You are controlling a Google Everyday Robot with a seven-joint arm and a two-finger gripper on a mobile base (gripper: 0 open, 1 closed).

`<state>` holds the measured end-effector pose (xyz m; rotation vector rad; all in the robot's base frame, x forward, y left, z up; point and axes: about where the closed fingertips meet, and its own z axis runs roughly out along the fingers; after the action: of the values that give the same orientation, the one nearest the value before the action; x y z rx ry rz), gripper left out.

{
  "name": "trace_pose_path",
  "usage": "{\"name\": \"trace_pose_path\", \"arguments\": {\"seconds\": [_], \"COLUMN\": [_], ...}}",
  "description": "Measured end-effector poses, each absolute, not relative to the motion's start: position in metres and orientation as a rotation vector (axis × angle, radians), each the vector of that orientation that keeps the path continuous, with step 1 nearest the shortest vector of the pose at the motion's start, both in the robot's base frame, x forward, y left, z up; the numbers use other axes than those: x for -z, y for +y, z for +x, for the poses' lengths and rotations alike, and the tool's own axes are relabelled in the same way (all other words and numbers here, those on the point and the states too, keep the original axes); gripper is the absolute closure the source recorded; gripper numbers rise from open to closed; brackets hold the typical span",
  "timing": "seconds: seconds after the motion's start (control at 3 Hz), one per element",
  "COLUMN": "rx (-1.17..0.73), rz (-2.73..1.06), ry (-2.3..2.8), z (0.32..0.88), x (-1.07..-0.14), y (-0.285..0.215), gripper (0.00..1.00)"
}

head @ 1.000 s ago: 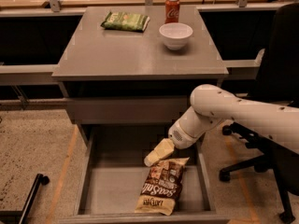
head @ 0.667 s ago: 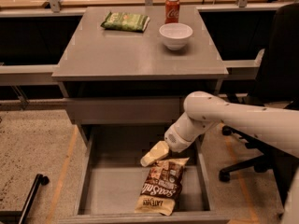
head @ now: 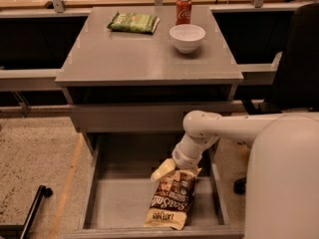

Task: Pick brown chip bag from middle drawer and place on counter

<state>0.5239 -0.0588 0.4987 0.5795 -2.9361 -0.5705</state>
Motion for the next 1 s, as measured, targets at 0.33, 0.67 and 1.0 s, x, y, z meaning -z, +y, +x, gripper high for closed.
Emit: {"name": "trace_pose_path", "arguments": {"seconds": [0.33,0.67,1.0], "rx": [0.474,0.424,0.458], "rz": [0.399,0.324,0.247], "ry": [-2.874,-2.842,-2.806], "z": [0.521,0.518,0.509], "x": [-0.445,-0.419,-0.391], "y": [-0.081,-0.094,-0.101], "gripper": [0.0,0.0,0.18]}}
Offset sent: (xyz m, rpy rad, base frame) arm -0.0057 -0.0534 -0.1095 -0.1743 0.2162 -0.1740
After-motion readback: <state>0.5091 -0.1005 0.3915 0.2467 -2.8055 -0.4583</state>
